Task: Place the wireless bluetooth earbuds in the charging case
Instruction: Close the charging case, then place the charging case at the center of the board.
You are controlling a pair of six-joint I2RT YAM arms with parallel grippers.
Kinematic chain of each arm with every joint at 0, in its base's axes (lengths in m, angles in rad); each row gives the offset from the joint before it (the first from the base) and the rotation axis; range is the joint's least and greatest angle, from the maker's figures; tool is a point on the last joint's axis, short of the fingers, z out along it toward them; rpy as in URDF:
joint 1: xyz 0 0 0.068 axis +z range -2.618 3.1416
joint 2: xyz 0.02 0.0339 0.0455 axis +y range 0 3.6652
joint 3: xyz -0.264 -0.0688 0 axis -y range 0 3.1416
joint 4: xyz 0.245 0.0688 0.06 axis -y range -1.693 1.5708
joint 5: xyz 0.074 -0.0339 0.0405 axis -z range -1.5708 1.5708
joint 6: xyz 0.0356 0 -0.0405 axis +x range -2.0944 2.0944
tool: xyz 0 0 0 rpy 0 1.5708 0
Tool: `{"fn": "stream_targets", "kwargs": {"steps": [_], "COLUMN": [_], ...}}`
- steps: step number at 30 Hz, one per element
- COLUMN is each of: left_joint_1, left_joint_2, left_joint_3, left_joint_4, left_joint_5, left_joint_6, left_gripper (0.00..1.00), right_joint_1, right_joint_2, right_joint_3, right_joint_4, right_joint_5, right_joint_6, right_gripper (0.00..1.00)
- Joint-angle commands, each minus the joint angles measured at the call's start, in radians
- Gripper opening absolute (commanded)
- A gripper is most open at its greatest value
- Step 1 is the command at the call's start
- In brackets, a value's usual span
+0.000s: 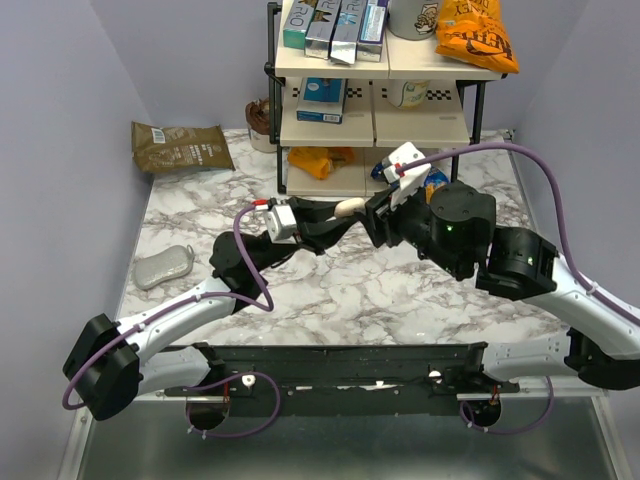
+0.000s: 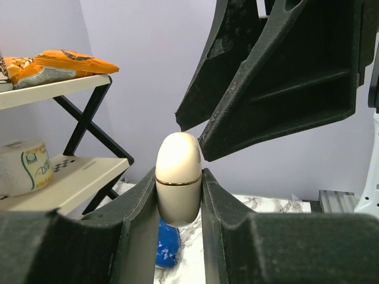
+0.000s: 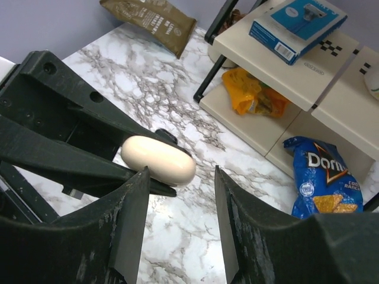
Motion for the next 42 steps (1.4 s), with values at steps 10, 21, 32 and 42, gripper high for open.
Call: {"fn": "stream_targets", "kwargs": {"steps": [10, 21, 32, 42], "left_joint_1": [0.025, 0.106, 0.177, 0.182], "left_joint_2": [0.126, 0.561, 0.806, 0.89], "left_joint_3": [0.109, 0.239, 0.377, 0.442], "left_joint_4": [-0.429, -0.56, -0.682, -0.842], "left_joint_5": [-0.088, -0.062, -0.076, -0.136], "left_joint_6": [-0.369, -0.53, -0.56, -0.518], "left_gripper": [0.0, 0.0, 0.0, 0.2], "right_joint_1": [-0.03, -0.031, -0.031, -0.03], "right_joint_2": [-0.15, -0.234, -0.268, -0.254], "right_joint_3": [-0.253, -0.38, -0.448, -0.448], "right_joint_4": [0.173, 0.145, 0.139, 0.139], "right_joint_5": [0.258, 0.231, 0.218, 0.226], "right_joint_6": [0.154, 0.221, 0.225, 0.222], "right_gripper": [0.62, 0.63, 0.63, 0.64]}}
